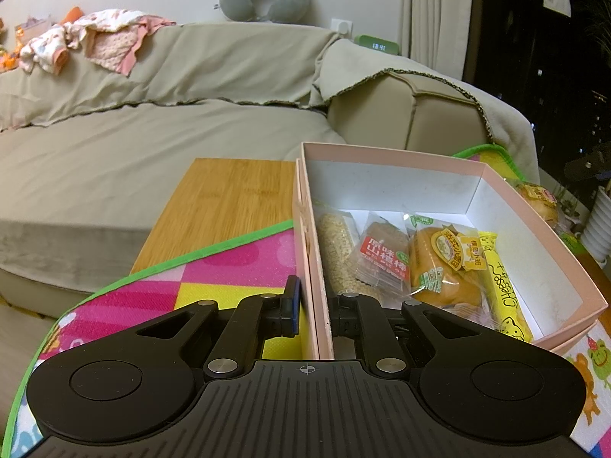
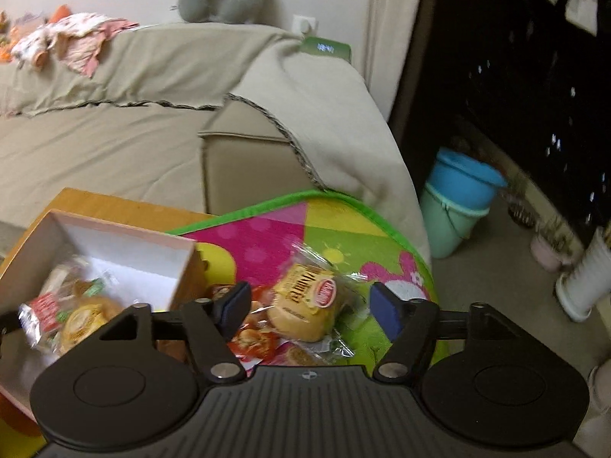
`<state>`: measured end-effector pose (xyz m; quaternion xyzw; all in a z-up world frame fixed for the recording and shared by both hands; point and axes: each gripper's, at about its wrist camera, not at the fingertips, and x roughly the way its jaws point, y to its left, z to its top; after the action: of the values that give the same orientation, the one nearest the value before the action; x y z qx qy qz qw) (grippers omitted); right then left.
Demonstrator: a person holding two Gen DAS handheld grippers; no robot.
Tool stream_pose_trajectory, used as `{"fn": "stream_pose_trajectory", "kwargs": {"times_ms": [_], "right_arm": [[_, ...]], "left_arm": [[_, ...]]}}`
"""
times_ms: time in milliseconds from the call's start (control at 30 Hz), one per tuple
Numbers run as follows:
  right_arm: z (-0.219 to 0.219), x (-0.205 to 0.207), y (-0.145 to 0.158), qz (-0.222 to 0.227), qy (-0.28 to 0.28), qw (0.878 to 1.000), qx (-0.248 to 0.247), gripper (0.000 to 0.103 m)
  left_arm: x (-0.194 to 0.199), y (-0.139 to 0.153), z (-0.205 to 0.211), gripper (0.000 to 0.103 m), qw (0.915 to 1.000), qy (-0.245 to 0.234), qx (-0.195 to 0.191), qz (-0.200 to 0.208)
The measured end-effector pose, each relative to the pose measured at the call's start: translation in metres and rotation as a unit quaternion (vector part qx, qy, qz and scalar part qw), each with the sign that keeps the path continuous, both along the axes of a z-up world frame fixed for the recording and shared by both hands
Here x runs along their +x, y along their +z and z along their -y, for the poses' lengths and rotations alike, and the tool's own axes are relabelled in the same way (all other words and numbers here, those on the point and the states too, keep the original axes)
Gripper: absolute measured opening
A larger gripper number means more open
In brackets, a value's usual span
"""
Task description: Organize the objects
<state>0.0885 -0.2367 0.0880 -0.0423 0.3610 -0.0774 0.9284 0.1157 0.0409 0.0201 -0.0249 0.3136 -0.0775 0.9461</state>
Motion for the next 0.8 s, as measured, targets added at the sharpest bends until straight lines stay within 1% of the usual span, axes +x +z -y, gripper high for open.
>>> {"fn": "stream_pose_trajectory", "kwargs": {"times_ms": [100,200,367,433,533,567,600,633,667,733,800], "right_arm": [[0.026,0.017,-0.004,-0.006,-0.032,0.998,0.057,0.071],[0.045,0.031,-0.013,-0.011,-0.058,0.994,0.095,0.072],[0.047,0.057,-0.038,-0.034,-0.075,0.991,0.107,0.077],[0.044,0.068,-0.049,-0.040,-0.081,0.990,0.112,0.083],[0.042,0.081,-0.064,-0.049,-0.090,0.986,0.132,0.084],[0.040,0.081,-0.066,-0.052,-0.089,0.985,0.136,0.083],[0.038,0.081,-0.069,-0.057,-0.087,0.985,0.138,0.075],[0.036,0.081,-0.072,-0.064,-0.083,0.985,0.138,0.064],[0.035,0.079,-0.073,-0.067,-0.080,0.985,0.136,0.064],[0.034,0.072,-0.071,-0.067,-0.081,0.985,0.134,0.059],[0.035,0.062,-0.067,-0.068,-0.076,0.985,0.139,0.058]], "left_arm": [[0.000,0.000,0.000,0.012,1.0000,0.000,0.000,0.000],[0.000,0.000,0.000,0.012,1.0000,0.000,0.000,0.000],[0.000,0.000,0.000,0.012,1.0000,0.000,0.000,0.000],[0.000,0.000,0.000,0.012,1.0000,0.000,0.000,0.000],[0.000,0.001,0.000,0.012,1.0000,0.000,0.002,0.001],[0.000,0.001,0.000,0.012,1.0000,0.000,0.002,0.001],[0.000,0.001,0.000,0.012,1.0000,-0.001,0.002,0.001],[0.000,0.001,0.000,0.012,1.0000,0.000,0.002,0.001],[0.000,0.001,0.000,0.012,1.0000,-0.001,0.003,0.001],[0.000,0.001,0.000,0.012,1.0000,-0.001,0.005,0.002],[0.000,0.001,0.000,0.012,1.0000,-0.001,0.004,0.002]]}}
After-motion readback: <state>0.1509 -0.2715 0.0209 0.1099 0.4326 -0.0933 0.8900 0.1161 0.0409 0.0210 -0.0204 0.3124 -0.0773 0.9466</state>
